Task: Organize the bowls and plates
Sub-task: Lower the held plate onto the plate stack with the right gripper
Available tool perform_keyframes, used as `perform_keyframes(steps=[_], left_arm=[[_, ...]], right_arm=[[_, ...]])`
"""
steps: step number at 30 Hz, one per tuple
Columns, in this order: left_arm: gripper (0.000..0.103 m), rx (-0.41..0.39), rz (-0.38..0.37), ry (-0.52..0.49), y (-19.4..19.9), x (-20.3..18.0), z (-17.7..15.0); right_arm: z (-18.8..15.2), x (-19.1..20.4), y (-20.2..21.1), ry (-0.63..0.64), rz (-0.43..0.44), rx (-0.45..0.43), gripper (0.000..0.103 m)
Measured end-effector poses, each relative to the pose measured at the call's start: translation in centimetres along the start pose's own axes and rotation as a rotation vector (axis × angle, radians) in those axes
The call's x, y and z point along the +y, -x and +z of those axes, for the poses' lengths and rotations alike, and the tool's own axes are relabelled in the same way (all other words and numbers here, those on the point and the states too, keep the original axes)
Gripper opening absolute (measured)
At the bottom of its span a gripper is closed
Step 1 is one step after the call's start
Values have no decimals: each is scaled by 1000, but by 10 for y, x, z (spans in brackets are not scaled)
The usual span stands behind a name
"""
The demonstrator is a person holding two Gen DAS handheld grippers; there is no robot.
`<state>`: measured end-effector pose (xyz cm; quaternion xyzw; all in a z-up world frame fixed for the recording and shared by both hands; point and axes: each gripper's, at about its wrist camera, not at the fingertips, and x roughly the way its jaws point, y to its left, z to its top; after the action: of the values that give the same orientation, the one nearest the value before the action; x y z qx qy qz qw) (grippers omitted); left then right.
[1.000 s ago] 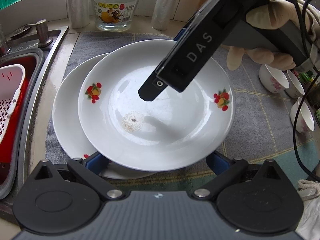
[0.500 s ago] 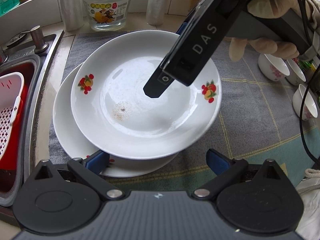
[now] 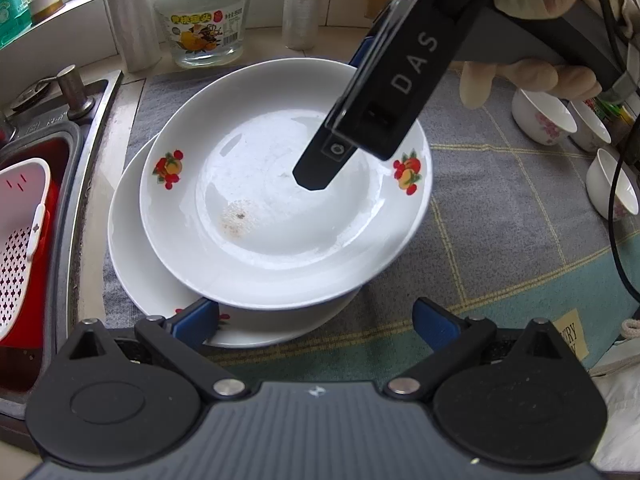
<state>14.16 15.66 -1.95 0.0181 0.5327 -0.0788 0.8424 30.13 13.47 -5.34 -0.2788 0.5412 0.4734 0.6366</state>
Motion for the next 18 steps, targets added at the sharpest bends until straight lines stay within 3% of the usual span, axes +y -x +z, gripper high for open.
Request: perform_keyframes(steps=[18], left_arm=[[102,34,12,-70,3,-3,-1]], right_arm=[[-10,0,5,-25,28,-22,103]])
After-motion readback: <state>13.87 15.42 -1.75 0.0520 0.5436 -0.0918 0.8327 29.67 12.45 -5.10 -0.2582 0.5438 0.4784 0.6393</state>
